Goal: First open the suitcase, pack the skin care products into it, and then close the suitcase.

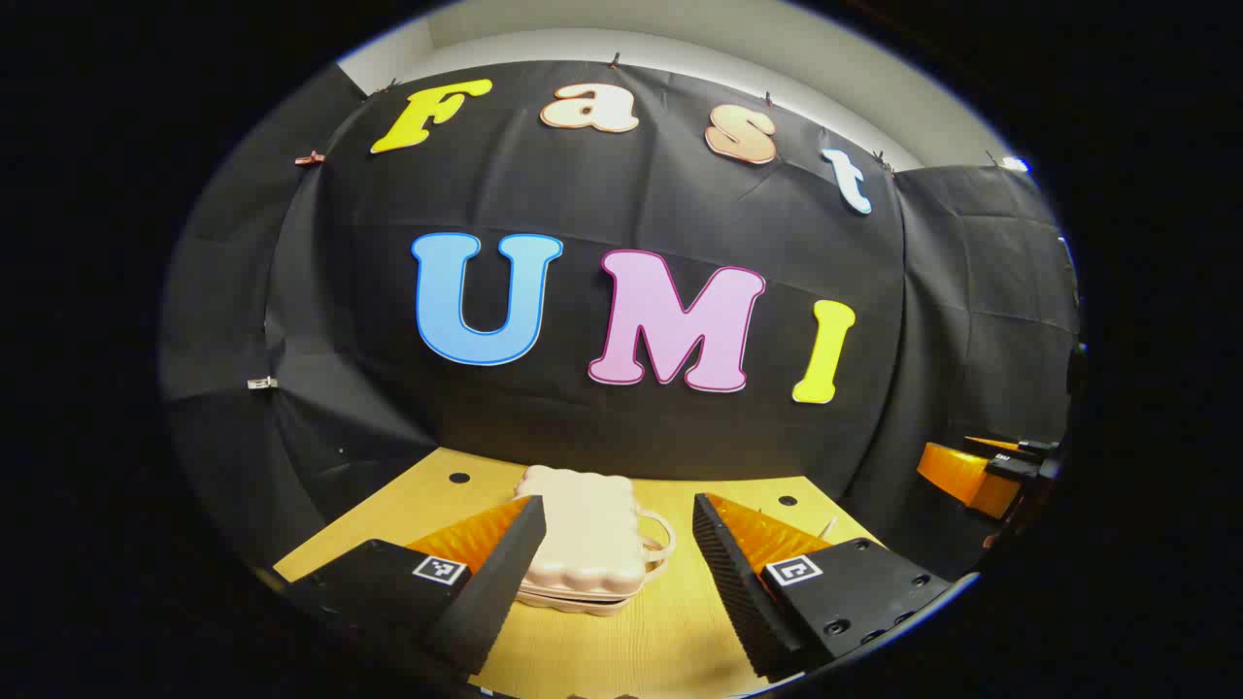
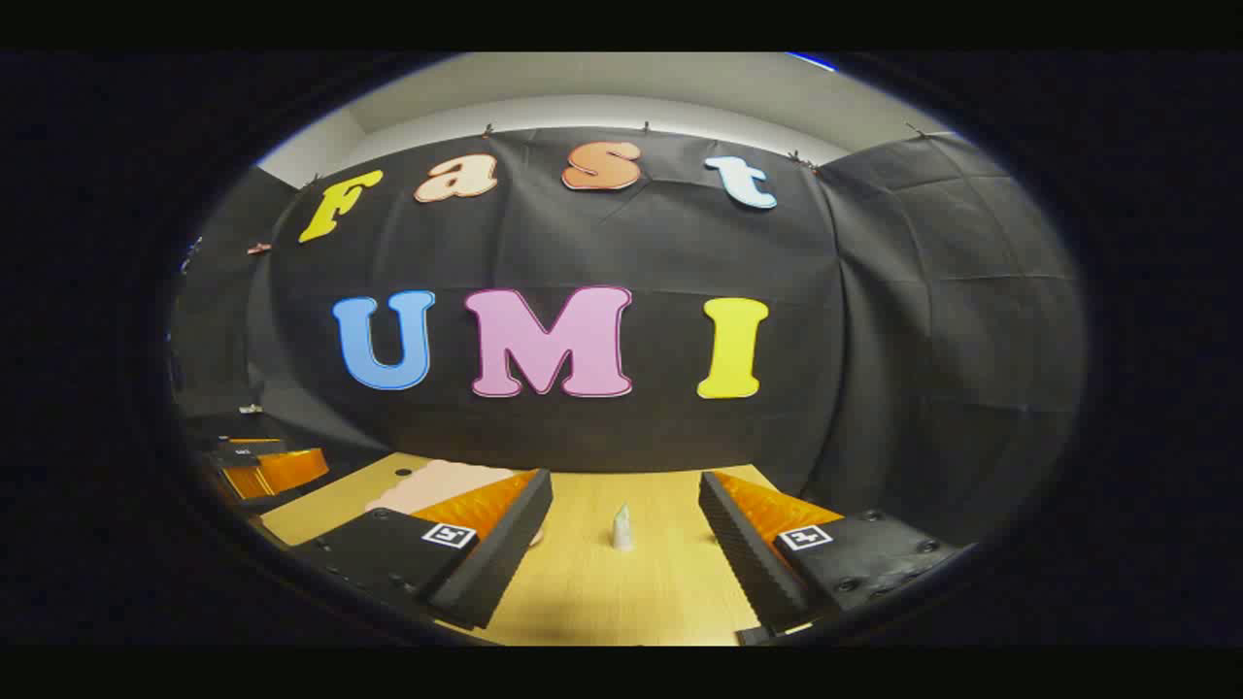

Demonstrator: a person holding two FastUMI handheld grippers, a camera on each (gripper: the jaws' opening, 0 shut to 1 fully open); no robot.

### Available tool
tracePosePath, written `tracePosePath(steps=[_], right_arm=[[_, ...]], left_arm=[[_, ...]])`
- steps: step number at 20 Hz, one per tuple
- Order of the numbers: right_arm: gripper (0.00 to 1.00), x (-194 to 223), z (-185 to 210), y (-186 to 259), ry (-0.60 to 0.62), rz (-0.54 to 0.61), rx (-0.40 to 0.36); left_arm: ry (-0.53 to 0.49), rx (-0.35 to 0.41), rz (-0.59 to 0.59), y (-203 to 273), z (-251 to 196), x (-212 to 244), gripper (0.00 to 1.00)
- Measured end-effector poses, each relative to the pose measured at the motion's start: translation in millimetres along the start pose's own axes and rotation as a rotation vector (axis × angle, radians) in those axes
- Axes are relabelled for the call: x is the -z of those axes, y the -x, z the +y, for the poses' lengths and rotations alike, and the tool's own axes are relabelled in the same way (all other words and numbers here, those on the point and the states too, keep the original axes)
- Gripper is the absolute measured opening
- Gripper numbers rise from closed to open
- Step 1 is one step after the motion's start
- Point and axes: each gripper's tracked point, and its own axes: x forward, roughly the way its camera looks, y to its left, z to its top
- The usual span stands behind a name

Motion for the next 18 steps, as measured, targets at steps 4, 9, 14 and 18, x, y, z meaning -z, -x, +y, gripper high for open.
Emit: tracePosePath(steps=[4, 9, 14, 18], right_arm=[[0.96, 6.8, -5.0, -6.7, -0.010, 0.009, 0.000], [0.96, 14.0, -7.8, -13.8, -0.018, 0.020, -0.002], [0.92, 17.6, -12.3, -18.6, -0.026, 0.020, -0.003], [0.92, 13.4, -22.6, -20.6, -0.038, 0.006, -0.002]], left_arm=[[-0.014, -0.002, 0.009, -7.6, -2.7, 3.8, 0.96], [-0.048, -0.018, 0.017, -12.9, -2.7, 8.9, 0.96], [-0.070, -0.019, 0.019, -17.9, -4.9, 10.1, 0.96], [-0.078, 0.022, 0.023, -32.5, -22.8, 7.9, 0.96]])
